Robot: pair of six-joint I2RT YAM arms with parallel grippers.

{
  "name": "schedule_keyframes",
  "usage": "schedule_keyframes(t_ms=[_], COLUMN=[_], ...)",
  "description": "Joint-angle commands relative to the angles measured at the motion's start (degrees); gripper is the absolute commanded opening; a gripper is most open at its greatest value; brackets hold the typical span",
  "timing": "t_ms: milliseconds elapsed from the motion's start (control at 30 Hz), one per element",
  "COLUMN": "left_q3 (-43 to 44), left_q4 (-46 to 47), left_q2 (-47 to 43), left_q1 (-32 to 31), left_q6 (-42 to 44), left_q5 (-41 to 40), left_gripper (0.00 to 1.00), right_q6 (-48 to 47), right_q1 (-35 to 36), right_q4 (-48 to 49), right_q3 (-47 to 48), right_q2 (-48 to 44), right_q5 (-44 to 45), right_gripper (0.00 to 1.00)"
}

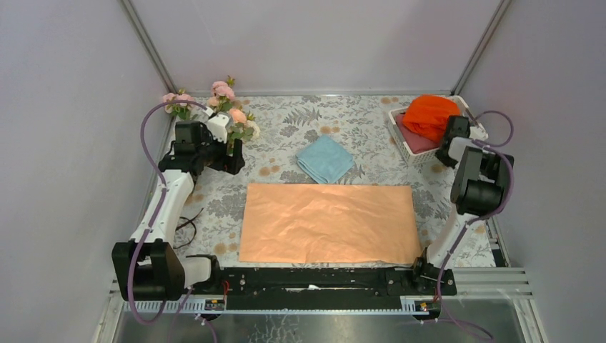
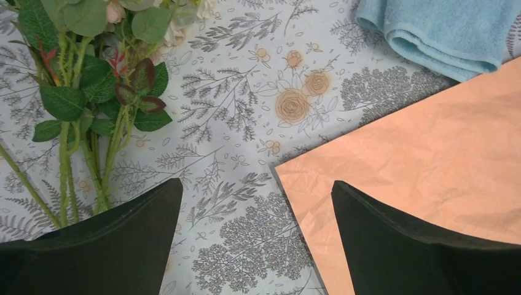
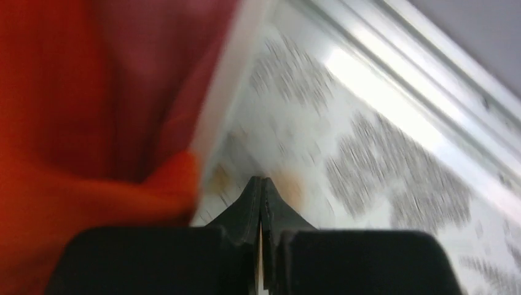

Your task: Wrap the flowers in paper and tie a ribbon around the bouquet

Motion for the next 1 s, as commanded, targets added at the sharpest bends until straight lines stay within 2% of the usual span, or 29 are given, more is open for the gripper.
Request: schedule_keyframes(t_ms=[0, 133, 233, 300, 433, 633, 733, 800, 867, 967], left_q3=[4.7, 7.5, 10.8, 12.3, 14.3, 15.5, 15.9, 16.2, 15.9, 14.9], left_q4=[-2.7, -5.0, -7.7, -8.2, -8.2, -9.0, -9.0, -9.1, -9.1, -9.0], left_q2=[1.8, 3.2, 5.5, 6.7, 8.5, 10.3, 10.6, 10.9, 10.6, 9.7], left_q1=[0.3, 0.2, 0.2, 0.2, 0.2, 0.2, 0.3, 0.2, 0.2, 0.2], left_q6=[0.8, 0.5, 0.8, 1.0, 0.9, 1.5, 2.1, 2.0, 2.3, 3.3], left_q5=[-4.0, -5.8, -7.0, -8.3, -10.1, -10.7, -10.8, -10.7, -10.8, -11.0], left_gripper=[0.99, 0.99, 0.99, 0.99, 0.99, 0.99, 0.99, 0.99, 0.99, 0.99], right_q6=[-6.5, -7.1, -3.5, 0.7, 4.5, 16.7, 21.9, 21.8, 20.6, 17.7], right_q1=[-1.4, -1.4, -1.3, -0.1, 4.3, 5.5, 6.4, 7.8, 8.3, 8.0], right_q4=[-10.6, -12.0, -14.3, -13.6, -12.6, -3.3, 3.9, 4.4, 0.7, 3.0], right_q3=[21.6, 33.7, 42.1, 45.1, 49.9, 47.8, 48.0, 50.6, 53.4, 45.7], right_q2=[14.3, 21.3, 26.4, 29.0, 33.2, 32.7, 34.4, 35.9, 36.0, 29.4], right_q5=[-10.1, -9.7, -15.5, -19.9, -23.4, -21.7, -23.8, -23.6, -20.9, -16.0], right_gripper=[0.0, 0.0, 0.0, 0.0, 0.0, 0.0, 0.0, 0.0, 0.0, 0.0])
